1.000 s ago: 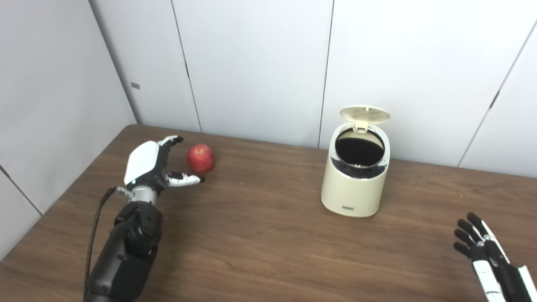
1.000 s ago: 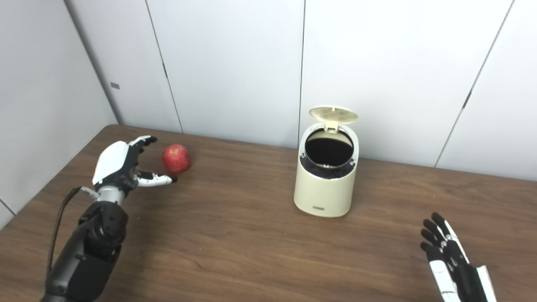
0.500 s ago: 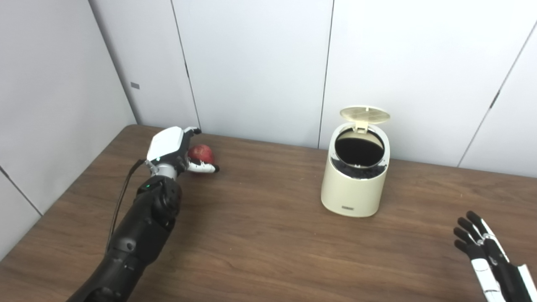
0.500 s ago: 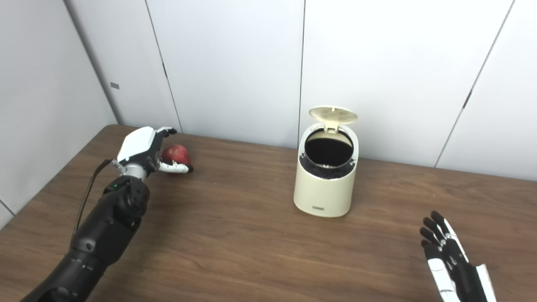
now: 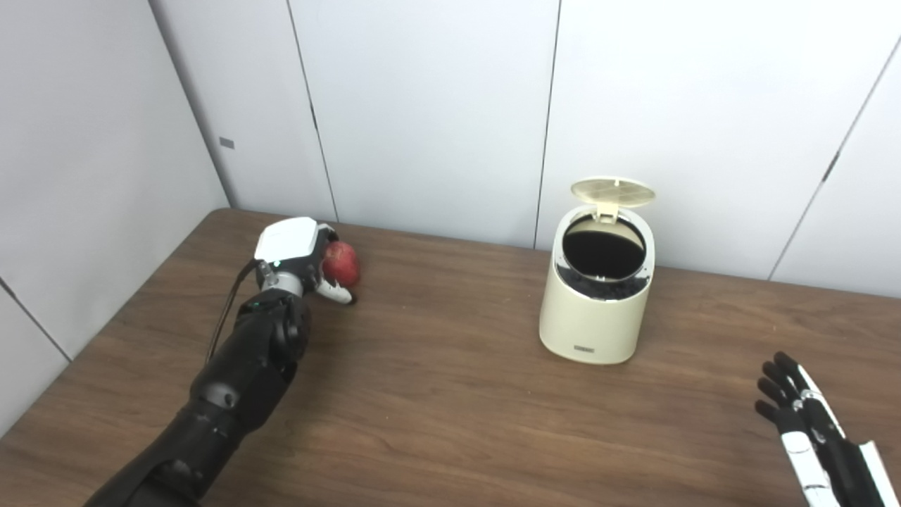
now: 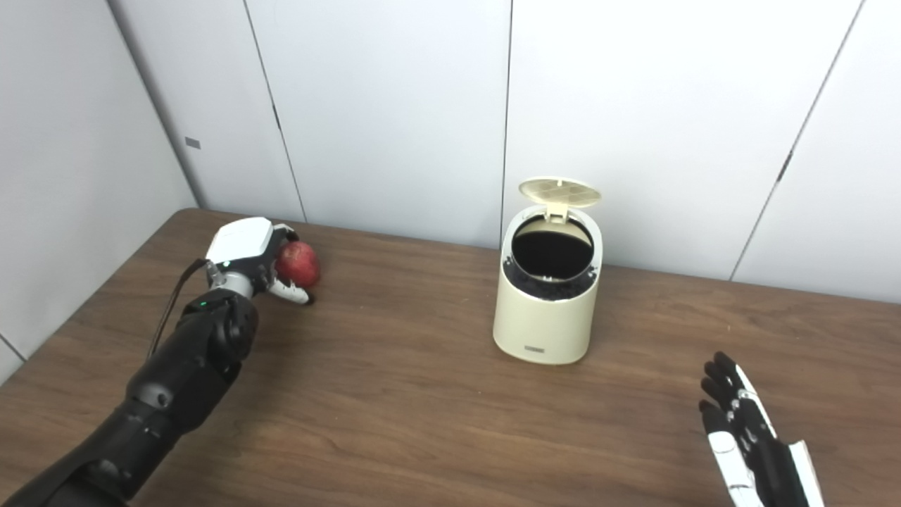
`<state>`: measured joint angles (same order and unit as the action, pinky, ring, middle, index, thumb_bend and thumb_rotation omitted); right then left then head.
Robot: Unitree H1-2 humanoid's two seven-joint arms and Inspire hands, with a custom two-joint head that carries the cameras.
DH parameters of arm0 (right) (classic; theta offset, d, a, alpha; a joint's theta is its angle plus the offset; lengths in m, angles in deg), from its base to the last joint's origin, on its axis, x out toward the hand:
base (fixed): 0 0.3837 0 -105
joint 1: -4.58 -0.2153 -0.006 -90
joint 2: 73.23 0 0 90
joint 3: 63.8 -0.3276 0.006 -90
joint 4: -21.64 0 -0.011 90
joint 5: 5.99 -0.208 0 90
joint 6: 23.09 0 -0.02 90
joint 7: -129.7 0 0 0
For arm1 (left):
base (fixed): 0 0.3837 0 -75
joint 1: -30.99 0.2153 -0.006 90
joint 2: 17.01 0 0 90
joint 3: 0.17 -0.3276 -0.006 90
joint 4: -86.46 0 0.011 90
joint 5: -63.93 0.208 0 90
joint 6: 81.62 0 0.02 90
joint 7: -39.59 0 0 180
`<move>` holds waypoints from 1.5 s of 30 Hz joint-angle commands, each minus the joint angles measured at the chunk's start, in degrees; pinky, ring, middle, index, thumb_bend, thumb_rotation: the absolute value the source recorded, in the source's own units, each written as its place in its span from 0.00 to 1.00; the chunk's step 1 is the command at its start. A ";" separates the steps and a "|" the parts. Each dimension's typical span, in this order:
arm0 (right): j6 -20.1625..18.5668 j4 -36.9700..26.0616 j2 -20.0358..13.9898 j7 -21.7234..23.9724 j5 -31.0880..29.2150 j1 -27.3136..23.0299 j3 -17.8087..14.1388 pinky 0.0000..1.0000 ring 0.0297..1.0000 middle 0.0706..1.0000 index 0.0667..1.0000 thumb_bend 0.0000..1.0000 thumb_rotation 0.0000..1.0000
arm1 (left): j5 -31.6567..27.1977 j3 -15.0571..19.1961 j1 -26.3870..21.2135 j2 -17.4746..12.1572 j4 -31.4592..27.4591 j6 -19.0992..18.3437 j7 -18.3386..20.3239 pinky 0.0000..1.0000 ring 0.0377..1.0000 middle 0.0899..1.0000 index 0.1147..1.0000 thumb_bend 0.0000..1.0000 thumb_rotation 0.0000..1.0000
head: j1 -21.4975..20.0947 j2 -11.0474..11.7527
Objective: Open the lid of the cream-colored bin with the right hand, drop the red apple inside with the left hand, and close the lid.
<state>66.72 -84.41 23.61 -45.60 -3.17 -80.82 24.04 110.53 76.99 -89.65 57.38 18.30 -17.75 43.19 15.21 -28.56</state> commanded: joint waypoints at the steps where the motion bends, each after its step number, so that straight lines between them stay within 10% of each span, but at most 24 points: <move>1: 0.86 -2.05 -0.07 -0.07 -0.39 -0.71 0.09 0.88 0.91 0.92 0.94 0.31 0.84 | 1.67 0.86 -3.62 -1.63 0.34 -0.75 0.52 0.59 0.76 0.82 0.76 0.86 0.16 | 0.04 -0.08; 9: 1.03 -1.70 -0.10 -0.06 -0.83 -0.83 -0.11 0.88 0.92 0.92 0.94 0.32 0.84 | -6.08 6.21 -3.56 0.29 0.61 1.43 -3.01 0.52 0.62 0.71 0.63 0.68 0.00 | -0.01 -0.49; 13: 2.12 -1.16 -0.37 0.02 -0.23 -0.71 0.16 0.88 0.91 0.91 0.93 0.32 0.86 | -8.98 9.21 -3.04 1.95 0.39 3.98 -8.67 0.35 0.41 0.46 0.47 0.49 0.00 | -0.01 -0.60; 23: 3.28 0.71 -0.35 0.08 -0.62 -0.59 0.35 0.88 0.92 0.90 0.92 0.34 0.86 | -12.24 12.55 -1.15 2.84 -4.79 7.71 -14.19 0.35 0.40 0.47 0.42 0.47 0.00 | -1.98 -0.44; 45: 4.78 2.69 0.89 -1.85 4.59 -1.09 1.78 0.84 0.89 0.87 0.91 0.42 0.90 | -10.53 10.41 7.47 10.70 -39.59 7.09 -9.74 0.37 0.43 0.48 0.40 0.48 0.00 | -9.02 -0.47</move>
<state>69.58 -80.09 24.05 -46.68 1.27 -80.66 25.79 98.07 87.60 -80.63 68.52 -18.62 -11.53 33.67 6.68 -28.92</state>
